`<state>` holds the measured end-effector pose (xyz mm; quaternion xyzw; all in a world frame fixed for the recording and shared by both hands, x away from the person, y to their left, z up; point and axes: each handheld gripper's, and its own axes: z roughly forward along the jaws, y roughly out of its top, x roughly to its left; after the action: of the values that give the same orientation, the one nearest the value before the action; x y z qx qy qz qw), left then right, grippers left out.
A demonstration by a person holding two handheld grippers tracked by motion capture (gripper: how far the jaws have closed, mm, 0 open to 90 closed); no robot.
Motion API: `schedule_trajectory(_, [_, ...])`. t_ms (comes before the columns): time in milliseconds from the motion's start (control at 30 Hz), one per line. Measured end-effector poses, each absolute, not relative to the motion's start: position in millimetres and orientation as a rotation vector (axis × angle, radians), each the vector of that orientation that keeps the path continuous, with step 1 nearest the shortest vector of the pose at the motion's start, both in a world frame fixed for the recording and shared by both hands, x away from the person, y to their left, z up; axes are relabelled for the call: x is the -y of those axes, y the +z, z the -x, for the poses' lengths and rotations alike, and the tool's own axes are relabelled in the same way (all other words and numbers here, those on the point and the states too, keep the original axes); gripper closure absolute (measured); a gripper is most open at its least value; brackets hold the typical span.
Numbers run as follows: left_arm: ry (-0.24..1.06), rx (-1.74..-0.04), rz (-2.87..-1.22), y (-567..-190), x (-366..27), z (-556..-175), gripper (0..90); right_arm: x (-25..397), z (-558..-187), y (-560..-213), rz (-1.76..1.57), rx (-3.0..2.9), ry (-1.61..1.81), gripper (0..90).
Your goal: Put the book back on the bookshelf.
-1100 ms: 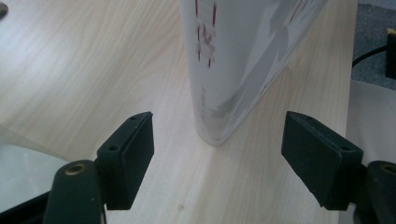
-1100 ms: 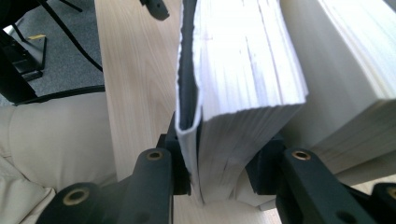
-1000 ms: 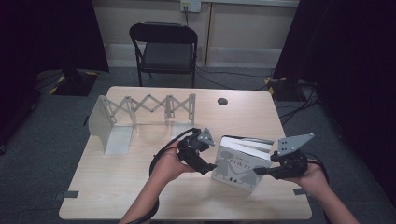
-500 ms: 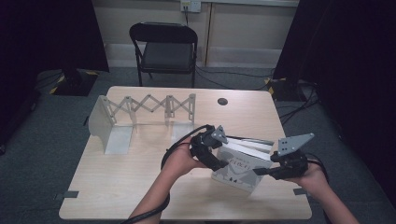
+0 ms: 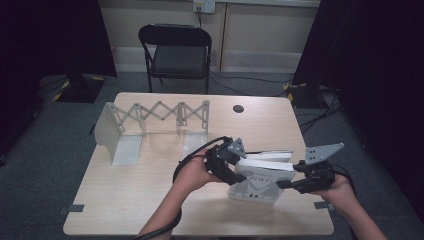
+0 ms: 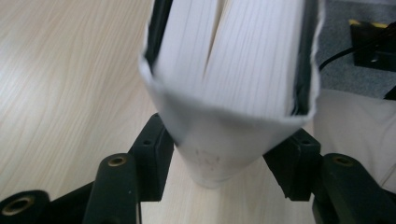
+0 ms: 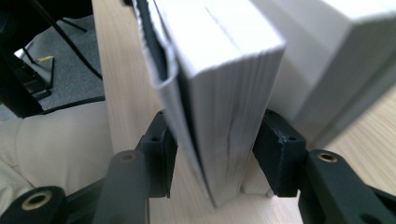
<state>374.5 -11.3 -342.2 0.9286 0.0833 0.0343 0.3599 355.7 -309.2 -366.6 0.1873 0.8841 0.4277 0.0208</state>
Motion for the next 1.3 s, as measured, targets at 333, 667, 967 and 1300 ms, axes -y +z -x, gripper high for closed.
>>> schedule_trajectory(333, [0.142, -0.181, -2.469, -329, 44, -372, 38.2, 315, -352, -374, -0.601, -2.721, 1.254, 44.8])
schedule_trajectory(667, [0.146, -0.21, -2.567, -323, 58, -373, 37.0, 334, -347, -410, -0.732, -2.681, 1.19, 34.3])
schedule_trajectory(967, [0.151, -0.201, -2.606, -325, 66, -373, 29.9, 339, -341, -434, -0.779, -2.676, 1.198, 34.4])
schedule_trajectory(1300, [0.066, -0.215, -2.632, -320, 68, -371, 51.0, 342, -341, -440, -0.809, -2.671, 1.181, 34.6])
